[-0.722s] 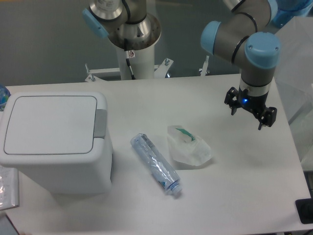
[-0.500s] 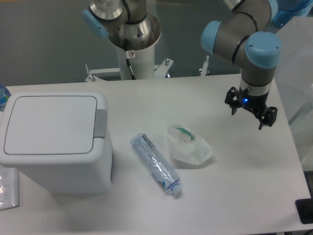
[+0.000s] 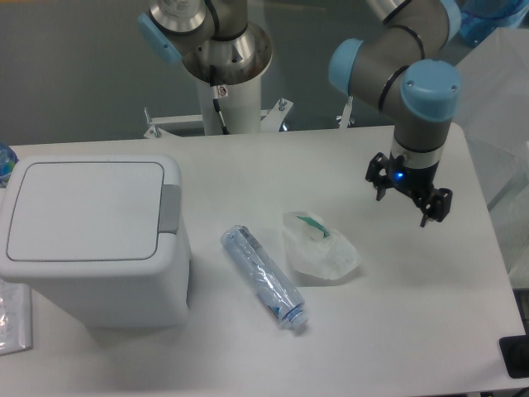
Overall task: Open the trash can
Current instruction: 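Move the open gripper toward the white trash bin's lid edge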
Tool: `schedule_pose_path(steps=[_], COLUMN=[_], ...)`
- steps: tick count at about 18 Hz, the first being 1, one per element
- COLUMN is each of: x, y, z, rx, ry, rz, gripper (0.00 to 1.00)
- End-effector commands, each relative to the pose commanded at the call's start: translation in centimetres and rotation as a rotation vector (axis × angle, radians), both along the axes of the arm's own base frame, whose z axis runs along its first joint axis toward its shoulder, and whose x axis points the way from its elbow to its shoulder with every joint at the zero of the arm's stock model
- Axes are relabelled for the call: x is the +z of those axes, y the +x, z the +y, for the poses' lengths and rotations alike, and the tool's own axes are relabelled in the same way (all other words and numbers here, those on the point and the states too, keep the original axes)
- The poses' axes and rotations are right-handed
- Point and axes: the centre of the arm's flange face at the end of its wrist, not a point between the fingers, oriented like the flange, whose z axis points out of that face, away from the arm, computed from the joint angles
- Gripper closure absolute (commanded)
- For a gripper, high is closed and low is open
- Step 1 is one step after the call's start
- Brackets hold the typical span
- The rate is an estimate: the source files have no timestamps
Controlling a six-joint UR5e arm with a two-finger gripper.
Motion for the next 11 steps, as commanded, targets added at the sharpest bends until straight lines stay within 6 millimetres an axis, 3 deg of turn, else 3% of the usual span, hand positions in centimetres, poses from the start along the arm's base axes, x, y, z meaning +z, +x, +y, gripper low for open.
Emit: schedule_pose_path(steps=[6, 11], x=[3.8, 6.9], y=[2.3, 3.8], z=[2.8, 6.1], rx=[0.276, 0.469], ry=[0.199, 0.471], rz=[-0.119, -0.407], gripper=[0.0, 0.0])
